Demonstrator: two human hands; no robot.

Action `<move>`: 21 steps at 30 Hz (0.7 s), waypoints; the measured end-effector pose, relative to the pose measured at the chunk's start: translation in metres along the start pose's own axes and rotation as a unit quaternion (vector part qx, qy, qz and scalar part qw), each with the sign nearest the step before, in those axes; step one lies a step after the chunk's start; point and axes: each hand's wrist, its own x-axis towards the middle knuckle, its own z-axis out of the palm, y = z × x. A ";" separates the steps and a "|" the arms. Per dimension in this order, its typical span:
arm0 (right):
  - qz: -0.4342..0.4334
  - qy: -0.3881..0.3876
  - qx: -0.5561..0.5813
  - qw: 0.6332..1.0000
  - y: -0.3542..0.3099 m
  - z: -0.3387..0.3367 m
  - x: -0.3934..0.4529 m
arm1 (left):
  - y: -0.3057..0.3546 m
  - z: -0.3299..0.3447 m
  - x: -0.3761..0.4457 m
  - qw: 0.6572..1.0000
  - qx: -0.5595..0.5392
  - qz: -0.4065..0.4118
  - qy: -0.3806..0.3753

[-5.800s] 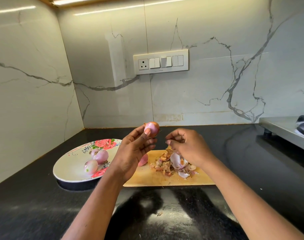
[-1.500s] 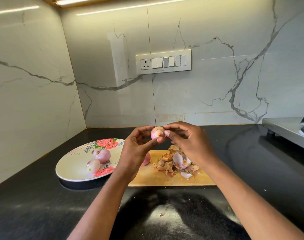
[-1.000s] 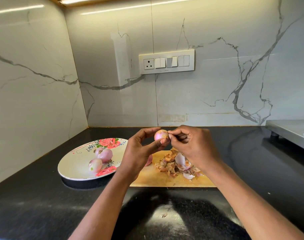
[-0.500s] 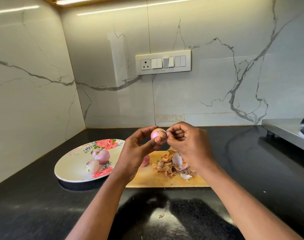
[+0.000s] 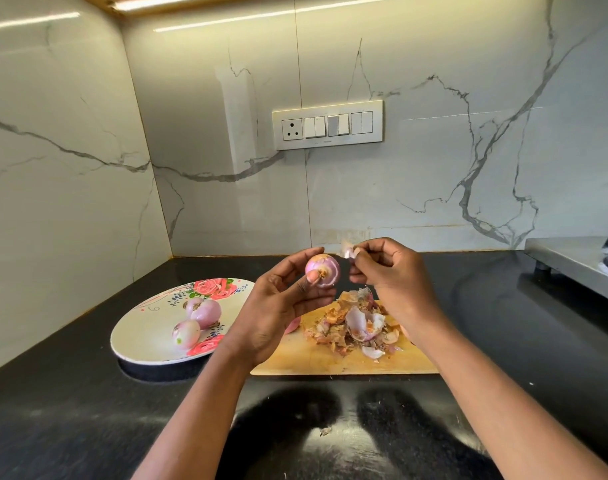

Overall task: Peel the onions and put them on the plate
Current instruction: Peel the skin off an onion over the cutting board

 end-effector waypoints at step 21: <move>-0.112 -0.099 -0.141 0.979 0.003 0.000 -0.001 | -0.004 -0.004 0.003 0.996 0.059 0.016 0.063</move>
